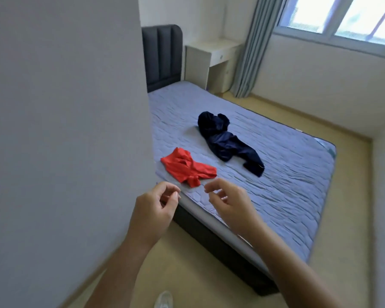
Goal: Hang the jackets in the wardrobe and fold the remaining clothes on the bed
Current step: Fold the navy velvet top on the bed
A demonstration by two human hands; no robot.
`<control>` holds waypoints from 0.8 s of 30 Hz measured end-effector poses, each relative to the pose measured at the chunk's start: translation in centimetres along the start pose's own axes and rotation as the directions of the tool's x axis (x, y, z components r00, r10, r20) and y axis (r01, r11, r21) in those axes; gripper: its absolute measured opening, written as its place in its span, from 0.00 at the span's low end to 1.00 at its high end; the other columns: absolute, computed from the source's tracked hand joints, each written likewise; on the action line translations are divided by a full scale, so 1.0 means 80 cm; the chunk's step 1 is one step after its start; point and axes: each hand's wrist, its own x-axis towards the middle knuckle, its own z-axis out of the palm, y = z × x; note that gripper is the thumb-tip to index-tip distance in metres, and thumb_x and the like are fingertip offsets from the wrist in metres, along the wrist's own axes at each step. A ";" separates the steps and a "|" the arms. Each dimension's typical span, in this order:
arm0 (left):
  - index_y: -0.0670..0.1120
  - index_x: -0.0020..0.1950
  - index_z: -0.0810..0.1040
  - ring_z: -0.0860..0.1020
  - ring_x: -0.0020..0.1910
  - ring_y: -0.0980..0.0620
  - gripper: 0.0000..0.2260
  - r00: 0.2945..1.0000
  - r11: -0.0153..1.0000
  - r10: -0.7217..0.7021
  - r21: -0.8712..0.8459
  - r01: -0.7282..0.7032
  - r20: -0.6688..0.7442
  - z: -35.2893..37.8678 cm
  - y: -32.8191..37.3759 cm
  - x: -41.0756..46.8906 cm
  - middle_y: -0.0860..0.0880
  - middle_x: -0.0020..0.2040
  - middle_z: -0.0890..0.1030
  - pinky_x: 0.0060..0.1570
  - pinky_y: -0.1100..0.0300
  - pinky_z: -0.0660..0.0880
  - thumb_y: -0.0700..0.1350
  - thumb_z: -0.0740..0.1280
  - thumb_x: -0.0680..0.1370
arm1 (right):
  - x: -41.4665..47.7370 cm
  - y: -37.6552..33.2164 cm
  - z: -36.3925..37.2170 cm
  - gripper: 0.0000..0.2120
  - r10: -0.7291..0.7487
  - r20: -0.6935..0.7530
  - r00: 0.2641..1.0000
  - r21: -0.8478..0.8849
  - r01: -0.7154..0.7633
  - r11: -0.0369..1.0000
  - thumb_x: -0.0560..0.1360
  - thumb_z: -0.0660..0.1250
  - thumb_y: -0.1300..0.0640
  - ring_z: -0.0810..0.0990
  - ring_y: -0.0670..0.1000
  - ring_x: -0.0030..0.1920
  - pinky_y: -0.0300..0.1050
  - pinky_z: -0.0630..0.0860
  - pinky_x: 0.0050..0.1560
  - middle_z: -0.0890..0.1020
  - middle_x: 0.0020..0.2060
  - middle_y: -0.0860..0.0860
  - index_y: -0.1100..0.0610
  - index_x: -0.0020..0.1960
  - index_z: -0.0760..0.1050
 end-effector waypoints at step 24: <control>0.49 0.70 0.67 0.67 0.69 0.46 0.26 0.740 0.806 -0.419 0.590 0.037 0.526 0.544 -0.442 0.544 0.46 0.70 0.67 0.64 0.51 0.69 0.53 0.68 0.75 | 0.530 0.647 0.077 0.13 0.730 0.107 0.675 -0.098 -0.724 0.683 0.77 0.60 0.58 0.76 0.48 0.49 0.48 0.79 0.47 0.76 0.54 0.48 0.51 0.61 0.73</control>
